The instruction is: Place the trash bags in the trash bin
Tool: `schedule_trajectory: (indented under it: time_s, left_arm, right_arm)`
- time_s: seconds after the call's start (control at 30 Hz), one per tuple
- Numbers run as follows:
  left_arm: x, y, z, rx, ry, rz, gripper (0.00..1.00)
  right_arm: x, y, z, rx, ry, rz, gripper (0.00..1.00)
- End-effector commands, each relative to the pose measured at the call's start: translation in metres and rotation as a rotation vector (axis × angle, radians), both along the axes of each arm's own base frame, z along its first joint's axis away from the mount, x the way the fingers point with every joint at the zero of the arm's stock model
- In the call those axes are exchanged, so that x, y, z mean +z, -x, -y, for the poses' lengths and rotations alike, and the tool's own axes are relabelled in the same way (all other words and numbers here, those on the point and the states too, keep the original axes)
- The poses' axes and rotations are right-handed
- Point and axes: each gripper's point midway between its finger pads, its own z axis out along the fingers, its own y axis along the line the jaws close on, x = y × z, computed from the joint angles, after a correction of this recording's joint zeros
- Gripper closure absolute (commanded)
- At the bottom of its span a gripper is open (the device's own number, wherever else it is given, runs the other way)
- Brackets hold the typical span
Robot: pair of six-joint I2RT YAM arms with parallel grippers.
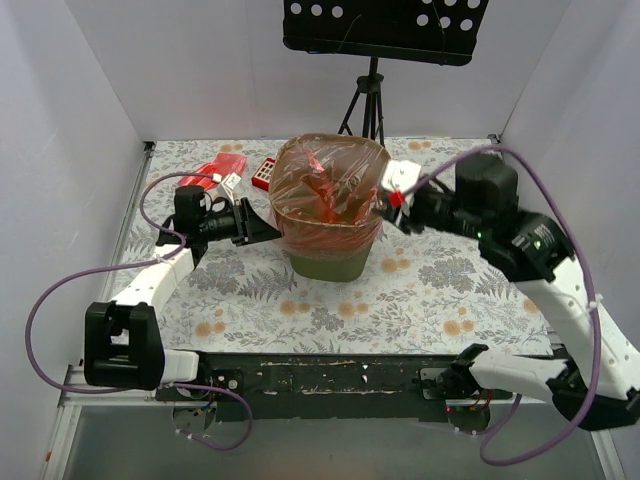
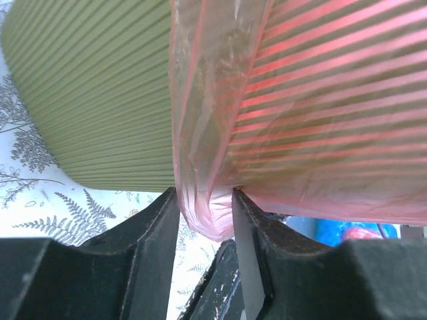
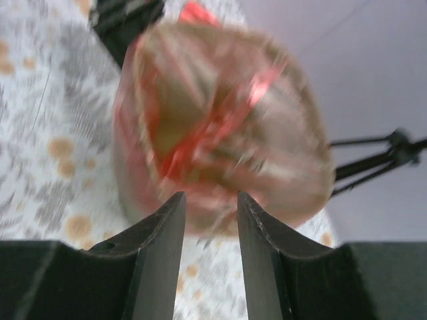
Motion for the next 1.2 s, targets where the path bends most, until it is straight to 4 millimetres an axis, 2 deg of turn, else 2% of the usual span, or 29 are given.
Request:
schedule_trajectory:
  time_s: [0.0, 0.03, 0.1, 0.17, 0.27, 0.33, 0.5, 0.53, 0.57, 0.67, 0.87, 1.07, 1.17]
  left_arm:
    - [0.017, 0.001, -0.02, 0.024, -0.068, 0.091, 0.6]
    - [0.018, 0.001, -0.026, 0.043, -0.071, 0.097, 0.6]
    - [0.021, -0.001, -0.043, 0.092, -0.081, 0.109, 0.6]
    - [0.025, -0.001, -0.05, 0.101, -0.092, 0.127, 0.6]
    - [0.027, 0.003, -0.049, 0.085, -0.092, 0.142, 0.62]
    - [0.029, 0.006, -0.049, 0.083, -0.093, 0.156, 0.62]
    - [0.031, 0.011, -0.046, 0.081, -0.074, 0.191, 0.62]
    - [0.033, 0.01, -0.046, 0.089, -0.065, 0.194, 0.63]
    - [0.034, 0.011, -0.045, 0.093, -0.056, 0.195, 0.63]
    - [0.038, 0.01, -0.043, 0.1, -0.043, 0.21, 0.62]
    - [0.036, 0.007, -0.043, 0.126, -0.029, 0.195, 0.63]
    - [0.034, 0.007, -0.044, 0.139, -0.029, 0.188, 0.62]
    - [0.043, 0.004, -0.046, 0.141, -0.047, 0.22, 0.61]
  right_arm:
    - [0.042, -0.035, -0.053, 0.068, -0.068, -0.035, 0.57]
    - [0.047, -0.038, -0.064, 0.109, -0.06, -0.041, 0.59]
    - [0.036, -0.043, -0.085, 0.206, 0.002, -0.092, 0.65]
    - [0.015, -0.049, -0.1, 0.271, 0.07, -0.162, 0.76]
    - [-0.024, -0.057, -0.106, 0.302, 0.17, -0.244, 0.86]
    - [-0.051, -0.074, -0.109, 0.251, 0.215, -0.263, 0.92]
    - [-0.112, -0.135, -0.113, 0.057, 0.303, -0.199, 0.98]
    - [-0.125, -0.141, -0.115, 0.048, 0.318, -0.227, 0.98]
    - [-0.138, -0.138, -0.118, 0.061, 0.339, -0.266, 0.98]
    - [-0.16, -0.129, -0.12, 0.092, 0.37, -0.344, 0.96]
    - [-0.198, -0.114, -0.105, 0.08, 0.416, -0.399, 0.8]
    - [-0.197, -0.115, -0.103, 0.04, 0.369, -0.376, 0.61]
    - [-0.177, -0.115, -0.107, 0.048, 0.331, -0.347, 0.58]
